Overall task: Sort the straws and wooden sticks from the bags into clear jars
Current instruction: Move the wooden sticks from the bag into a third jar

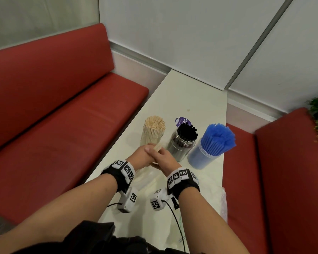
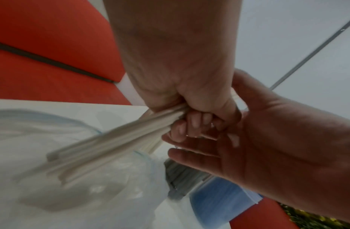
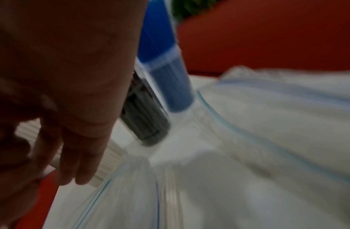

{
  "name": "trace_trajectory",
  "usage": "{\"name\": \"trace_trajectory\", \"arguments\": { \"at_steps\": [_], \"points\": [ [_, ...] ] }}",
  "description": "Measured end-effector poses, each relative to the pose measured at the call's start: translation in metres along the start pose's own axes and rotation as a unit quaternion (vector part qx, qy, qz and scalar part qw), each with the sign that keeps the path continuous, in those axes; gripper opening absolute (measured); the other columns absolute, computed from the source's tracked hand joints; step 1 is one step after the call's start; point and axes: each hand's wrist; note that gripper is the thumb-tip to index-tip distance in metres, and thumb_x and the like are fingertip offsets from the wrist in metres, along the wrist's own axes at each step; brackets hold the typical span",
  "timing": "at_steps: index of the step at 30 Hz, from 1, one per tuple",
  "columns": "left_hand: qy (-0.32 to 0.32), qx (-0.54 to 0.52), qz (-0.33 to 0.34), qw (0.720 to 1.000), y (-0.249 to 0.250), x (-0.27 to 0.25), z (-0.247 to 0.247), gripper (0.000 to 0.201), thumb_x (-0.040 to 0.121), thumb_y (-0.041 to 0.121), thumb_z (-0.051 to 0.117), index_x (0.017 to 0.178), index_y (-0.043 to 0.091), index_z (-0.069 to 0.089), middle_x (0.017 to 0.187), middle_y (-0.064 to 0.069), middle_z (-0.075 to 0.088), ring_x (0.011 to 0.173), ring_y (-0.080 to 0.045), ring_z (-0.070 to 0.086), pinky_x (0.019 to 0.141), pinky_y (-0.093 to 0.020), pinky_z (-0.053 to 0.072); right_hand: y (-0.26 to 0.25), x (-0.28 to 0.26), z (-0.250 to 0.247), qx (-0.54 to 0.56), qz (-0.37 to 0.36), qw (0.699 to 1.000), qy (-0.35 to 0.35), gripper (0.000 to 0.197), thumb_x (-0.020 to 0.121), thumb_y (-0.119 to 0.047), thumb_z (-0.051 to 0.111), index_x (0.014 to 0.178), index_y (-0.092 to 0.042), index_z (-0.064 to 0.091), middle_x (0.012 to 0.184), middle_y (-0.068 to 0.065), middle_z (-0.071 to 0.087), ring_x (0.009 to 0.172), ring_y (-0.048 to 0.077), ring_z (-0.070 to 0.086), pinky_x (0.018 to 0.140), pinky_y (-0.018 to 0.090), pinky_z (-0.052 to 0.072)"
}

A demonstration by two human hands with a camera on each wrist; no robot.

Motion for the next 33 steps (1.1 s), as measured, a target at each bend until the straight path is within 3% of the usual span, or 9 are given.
{"name": "trace_trajectory", "arguments": {
  "at_steps": [3,5,8,11,14,20,23,27,33],
  "points": [
    [-0.061,-0.094,0.003,0.994,0.010,0.002,0.000,0.026,0.081,-0.011,0.047,0.090,0.012,0.056,0.046,0.003,0.045,0.037,-0.011,0.037,0.039,-0.019,0.028,-0.015,0.001,0.001,-0.112,-0.080,0.989,0.044,0.017,0.099,-0.032,0.064,0.089,-0.020,0.071,0.079,-0.007,0.073,0.072,0.003,0.068,0.068,0.020,0.054],
    [-0.075,-0.130,0.016,0.989,0.014,-0.001,-0.004,0.024,0.082,-0.013,0.043,0.097,0.003,0.052,0.050,-0.001,0.039,0.040,-0.013,0.034,0.044,-0.022,0.026,-0.021,0.002,0.000,-0.178,-0.118,0.974,0.074,0.034,0.099,-0.032,0.062,0.069,-0.017,0.063,0.054,-0.013,0.060,0.050,0.000,0.055,0.054,0.016,0.044],
    [-0.068,-0.161,0.018,0.984,0.023,-0.001,-0.006,0.021,0.086,-0.008,0.045,0.105,-0.001,0.051,0.054,-0.002,0.039,0.045,-0.014,0.035,0.045,-0.026,0.027,-0.032,0.002,0.001,-0.163,-0.145,0.973,0.078,0.030,0.097,-0.030,0.060,0.093,-0.004,0.075,0.066,0.000,0.065,0.059,0.013,0.063,0.056,0.029,0.051],
    [-0.105,-0.162,0.010,0.981,0.028,0.000,-0.010,0.012,0.090,0.012,0.058,0.098,0.007,0.051,0.055,0.002,0.040,0.046,-0.013,0.035,0.046,-0.027,0.031,-0.044,0.001,-0.001,-0.097,-0.155,0.979,0.091,0.033,0.095,-0.033,0.053,0.085,-0.019,0.081,0.079,0.007,0.076,0.063,0.026,0.071,0.056,0.036,0.059],
    [-0.148,-0.160,-0.007,0.976,0.023,0.000,-0.014,0.033,0.089,0.035,0.069,0.071,0.020,0.046,0.053,0.004,0.038,0.043,-0.013,0.032,0.045,-0.026,0.031,-0.060,0.003,-0.007,0.028,-0.161,0.978,0.132,0.036,0.091,-0.035,0.053,0.063,-0.022,0.072,0.073,0.015,0.073,0.078,0.041,0.073,0.079,0.050,0.060],
    [-0.152,-0.293,-0.105,0.938,0.014,0.001,-0.015,0.065,0.076,0.081,0.052,0.081,0.017,0.057,0.059,0.003,0.039,0.042,-0.008,0.023,0.036,-0.020,0.023,-0.085,0.001,-0.011,0.177,-0.236,0.935,0.196,0.038,0.093,-0.036,0.057,0.058,-0.023,0.060,0.052,0.003,0.046,0.047,0.020,0.052,0.059,0.037,0.055],
    [-0.092,-0.454,-0.187,0.866,0.013,0.006,-0.013,0.054,0.090,0.064,0.051,0.096,0.010,0.057,0.068,-0.003,0.056,0.041,-0.007,0.044,0.036,-0.019,0.039,-0.098,-0.004,-0.002,0.130,-0.270,0.936,0.185,0.036,0.096,-0.042,0.058,0.067,-0.020,0.060,0.054,0.004,0.050,0.051,0.021,0.055,0.065,0.043,0.057],
    [-0.094,-0.608,-0.176,0.769,0.020,0.010,-0.012,0.038,0.101,0.033,0.052,0.108,-0.002,0.067,0.098,-0.019,0.067,0.090,-0.029,0.070,0.075,-0.041,0.060,-0.100,-0.009,0.011,0.052,-0.250,0.957,0.140,0.028,0.092,-0.044,0.066,0.073,-0.024,0.064,0.060,0.003,0.058,0.062,0.024,0.061,0.068,0.042,0.054],
    [-0.111,-0.580,-0.229,0.774,0.020,0.013,-0.014,0.027,0.092,0.020,0.062,0.087,-0.005,0.072,0.089,-0.016,0.067,0.080,-0.027,0.071,0.066,-0.037,0.061,-0.098,-0.006,0.007,0.047,-0.215,0.968,0.122,0.035,0.095,-0.040,0.062,0.065,-0.023,0.067,0.064,0.006,0.063,0.067,0.023,0.066,0.079,0.039,0.059]
  ]
}}
Point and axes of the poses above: each hand's wrist, its own x-axis towards the middle knuckle, its own z-axis out of the palm, y = z × x
